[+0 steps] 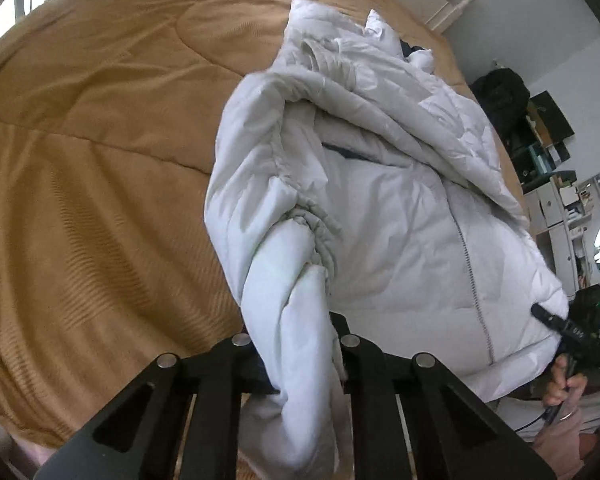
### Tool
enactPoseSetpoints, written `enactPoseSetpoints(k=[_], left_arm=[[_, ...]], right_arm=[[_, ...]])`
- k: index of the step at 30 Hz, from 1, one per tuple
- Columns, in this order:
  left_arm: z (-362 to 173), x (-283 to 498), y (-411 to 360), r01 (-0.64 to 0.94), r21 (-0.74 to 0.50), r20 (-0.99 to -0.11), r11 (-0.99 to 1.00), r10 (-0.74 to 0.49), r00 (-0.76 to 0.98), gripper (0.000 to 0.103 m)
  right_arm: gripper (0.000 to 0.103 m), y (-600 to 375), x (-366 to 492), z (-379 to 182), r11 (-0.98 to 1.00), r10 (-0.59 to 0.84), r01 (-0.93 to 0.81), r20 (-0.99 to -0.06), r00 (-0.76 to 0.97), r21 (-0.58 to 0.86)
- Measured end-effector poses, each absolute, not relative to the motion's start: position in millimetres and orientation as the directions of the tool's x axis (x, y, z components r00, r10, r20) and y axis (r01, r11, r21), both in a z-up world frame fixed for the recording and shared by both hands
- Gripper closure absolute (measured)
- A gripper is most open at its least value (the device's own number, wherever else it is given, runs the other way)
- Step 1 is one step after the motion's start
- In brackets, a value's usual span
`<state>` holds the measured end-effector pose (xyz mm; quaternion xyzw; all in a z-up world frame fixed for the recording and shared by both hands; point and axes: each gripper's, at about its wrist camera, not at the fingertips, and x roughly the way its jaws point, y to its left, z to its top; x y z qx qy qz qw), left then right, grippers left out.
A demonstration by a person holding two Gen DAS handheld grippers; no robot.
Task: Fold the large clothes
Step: 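Grasp the jacket hem with the left gripper while the right gripper grasps the drawstring side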
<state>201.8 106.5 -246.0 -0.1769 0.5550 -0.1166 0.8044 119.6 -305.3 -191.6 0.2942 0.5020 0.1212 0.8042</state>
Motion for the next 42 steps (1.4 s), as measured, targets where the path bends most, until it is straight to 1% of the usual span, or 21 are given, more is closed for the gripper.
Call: enactPoseSetpoints(k=[4, 12, 16, 19, 22, 24, 26, 31, 33, 36, 38, 40, 42], left_arm=[[-236.9, 188.4, 111.8, 0.006, -0.378, -0.865, 0.926, -0.355, 0.354, 0.092], [-238.6, 157.6, 137.0, -0.03, -0.426, -0.865, 0.904, -0.397, 0.307, 0.092], [-228.5, 128.4, 154.6, -0.076, -0.472, -0.858, 0.878, -0.438, 0.27, 0.092], [-219.0, 108.3, 162.0, -0.087, -0.466, -0.864, 0.881, -0.431, 0.261, 0.092], [-197.8, 112.7, 166.9, -0.092, -0.474, -0.853, 0.876, -0.431, 0.293, 0.092], [-173.2, 135.4, 169.8, -0.07, -0.498, -0.827, 0.864, -0.449, 0.338, 0.092], [-148.9, 158.5, 170.1, -0.046, -0.52, -0.8, 0.853, -0.468, 0.375, 0.092], [-95.4, 259.4, 168.1, -0.011, -0.542, -0.751, 0.84, -0.478, 0.456, 0.092], [-80.3, 315.9, 153.2, -0.006, -0.512, -0.757, 0.859, -0.448, 0.475, 0.092], [-77.8, 384.6, 131.5, -0.005, -0.473, -0.77, 0.881, -0.411, 0.488, 0.092], [-87.6, 436.2, 119.1, -0.019, -0.444, -0.788, 0.896, -0.38, 0.485, 0.092], [-109.3, 480.0, 109.9, -0.046, -0.413, -0.817, 0.91, -0.348, 0.459, 0.092], [-146.1, 517.4, 101.2, -0.081, -0.393, -0.852, 0.916, -0.329, 0.407, 0.092]], right_arm=[[0.089, -295.3, 109.3, -178.4, 0.827, 0.471, 0.076, -0.76, 0.448, 0.558], [0.09, -286.3, 81.9, -186.1, 0.821, 0.48, 0.124, -0.792, 0.376, 0.557], [0.09, -277.7, 59.0, -181.5, 0.822, 0.494, 0.129, -0.808, 0.321, 0.554], [0.09, -268.4, 46.1, -173.0, 0.821, 0.502, 0.142, -0.817, 0.284, 0.553], [0.09, -267.2, 38.2, -160.9, 0.819, 0.498, 0.157, -0.819, 0.285, 0.552], [0.09, -269.9, 49.6, -145.3, 0.813, 0.493, 0.156, -0.805, 0.33, 0.561], [0.09, -279.7, 74.5, -123.7, 0.787, 0.512, 0.14, -0.763, 0.394, 0.601], [0.089, -301.9, 164.7, -76.3, 0.762, 0.532, 0.083, -0.694, 0.485, 0.642], [0.089, -306.3, 204.9, -62.2, 0.769, 0.527, 0.052, -0.678, 0.513, 0.637], [0.089, -309.3, 274.8, -51.3, 0.772, 0.51, 0.05, -0.665, 0.546, 0.633], [0.089, -323.0, 325.4, -55.8, 0.756, 0.494, 0.089, -0.655, 0.571, 0.648], [0.089, -331.9, 357.1, -67.9, 0.736, 0.475, 0.145, -0.657, 0.586, 0.662], [0.089, -346.0, 399.7, -92.1, 0.705, 0.464, 0.204, -0.66, 0.591, 0.679]])
